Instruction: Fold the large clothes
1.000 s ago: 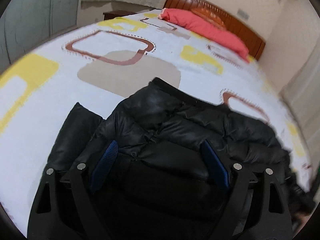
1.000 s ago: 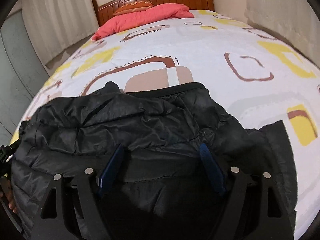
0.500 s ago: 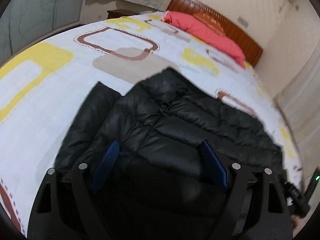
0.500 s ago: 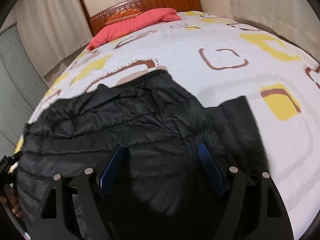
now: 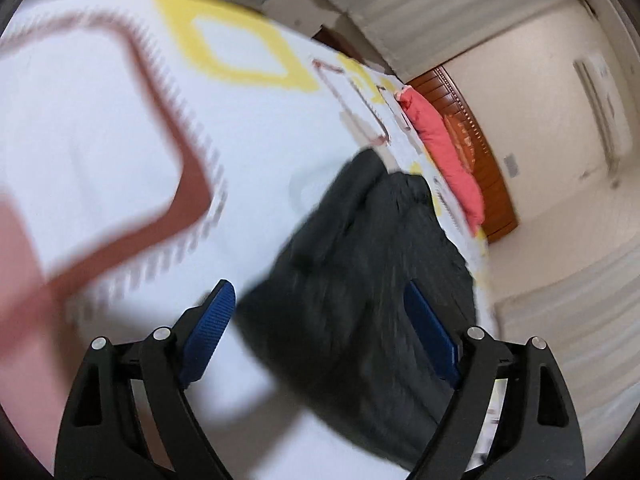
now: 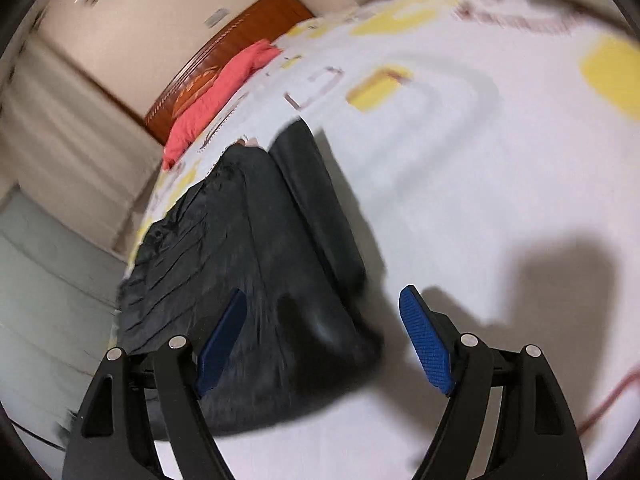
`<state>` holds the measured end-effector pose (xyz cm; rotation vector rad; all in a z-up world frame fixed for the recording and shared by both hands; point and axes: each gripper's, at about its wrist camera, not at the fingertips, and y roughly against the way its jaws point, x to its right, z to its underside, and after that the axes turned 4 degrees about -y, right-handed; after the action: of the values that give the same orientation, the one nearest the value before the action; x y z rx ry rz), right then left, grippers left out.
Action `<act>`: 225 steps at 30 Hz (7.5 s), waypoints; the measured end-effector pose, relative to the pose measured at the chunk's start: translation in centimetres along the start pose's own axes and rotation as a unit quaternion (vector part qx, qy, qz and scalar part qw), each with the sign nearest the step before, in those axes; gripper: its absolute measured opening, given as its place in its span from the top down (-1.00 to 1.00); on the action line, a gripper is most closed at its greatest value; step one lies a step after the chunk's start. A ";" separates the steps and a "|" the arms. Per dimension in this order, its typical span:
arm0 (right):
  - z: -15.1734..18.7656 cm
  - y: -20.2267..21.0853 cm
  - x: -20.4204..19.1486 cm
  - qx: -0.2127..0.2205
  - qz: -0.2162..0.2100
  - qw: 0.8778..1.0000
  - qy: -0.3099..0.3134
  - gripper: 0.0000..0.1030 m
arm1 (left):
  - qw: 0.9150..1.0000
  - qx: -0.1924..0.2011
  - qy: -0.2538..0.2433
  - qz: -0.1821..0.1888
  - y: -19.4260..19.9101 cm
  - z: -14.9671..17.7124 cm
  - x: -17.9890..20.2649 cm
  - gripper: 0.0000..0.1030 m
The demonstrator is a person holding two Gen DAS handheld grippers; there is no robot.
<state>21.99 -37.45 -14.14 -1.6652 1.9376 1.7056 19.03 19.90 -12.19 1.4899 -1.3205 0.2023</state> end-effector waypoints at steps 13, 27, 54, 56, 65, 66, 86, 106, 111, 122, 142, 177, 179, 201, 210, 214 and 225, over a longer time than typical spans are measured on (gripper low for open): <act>0.6 -3.8 0.0 0.003 -0.050 0.997 -0.063 0.23 | 0.999 -0.022 0.043 0.007 -5.1 1.9 1.6 0.18; 4.5 1.8 2.5 -0.021 -0.083 0.995 -0.051 0.54 | 0.999 -0.046 -0.006 0.018 2.4 4.1 -1.0 0.49; 6.7 11.7 4.7 0.053 0.086 0.993 0.060 -0.11 | 0.965 0.031 -0.196 -0.170 12.7 4.1 -1.2 -0.37; 7.2 11.6 3.0 0.054 0.096 0.989 0.095 -0.06 | 0.950 0.048 -0.245 -0.190 12.9 4.5 0.3 -0.35; 11.4 7.9 -7.7 0.032 0.077 0.965 0.248 -0.05 | 0.911 0.036 -0.370 -0.178 8.3 8.2 9.1 -0.35; 11.9 6.9 -9.0 0.024 0.073 0.962 0.263 -0.05 | 0.909 0.031 -0.378 -0.175 7.4 8.7 10.1 -0.35; 16.1 -6.0 -16.5 -0.020 0.138 0.924 0.356 -0.05 | 0.845 0.011 -0.472 -0.249 -4.6 14.3 13.4 -0.34; 14.2 -4.9 -19.0 0.008 0.134 0.927 0.349 -0.05 | 0.855 0.023 -0.463 -0.231 -3.6 11.8 16.1 -0.11; 13.9 -6.8 -17.0 -0.005 0.133 0.933 0.334 -0.07 | 0.867 0.001 -0.445 -0.224 -5.4 11.5 14.1 -0.16; 15.0 -7.1 -17.0 0.028 0.137 0.927 0.348 -0.07 | 0.867 0.008 -0.446 -0.220 -5.3 11.3 13.9 -0.16; 9.7 -0.9 -12.7 0.059 0.137 0.954 0.260 -0.10 | 0.921 0.023 -0.320 -0.220 0.7 4.7 10.1 -0.18; 3.1 0.4 1.6 -0.032 -0.028 0.999 -0.014 -0.65 | 0.998 -0.049 -0.027 -0.012 1.1 -0.5 -2.1 -0.71; 2.9 0.5 2.4 -0.026 -0.047 0.998 -0.036 -0.66 | 0.999 -0.043 0.007 0.009 1.3 -0.5 -3.1 -0.73; 4.4 0.0 2.0 -0.048 -0.077 0.995 0.027 -0.25 | 0.991 -0.086 -0.097 -0.030 0.4 -0.1 -1.3 -0.84; 4.7 -0.4 1.6 -0.039 -0.074 0.996 0.043 -0.24 | 0.982 -0.098 -0.161 -0.024 -0.7 1.1 -0.1 -0.81; 4.9 -0.2 1.5 -0.034 -0.068 0.996 0.049 -0.20 | 0.982 -0.105 -0.159 0.006 -0.3 1.3 0.5 0.11; 5.1 0.1 1.4 -0.025 -0.063 0.996 0.051 -0.10 | 0.971 -0.076 -0.217 0.072 2.6 2.8 7.2 0.45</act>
<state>18.45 -34.64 -16.93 -1.8840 1.8018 1.6678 18.28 13.86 -6.70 1.3528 -1.7544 -0.1410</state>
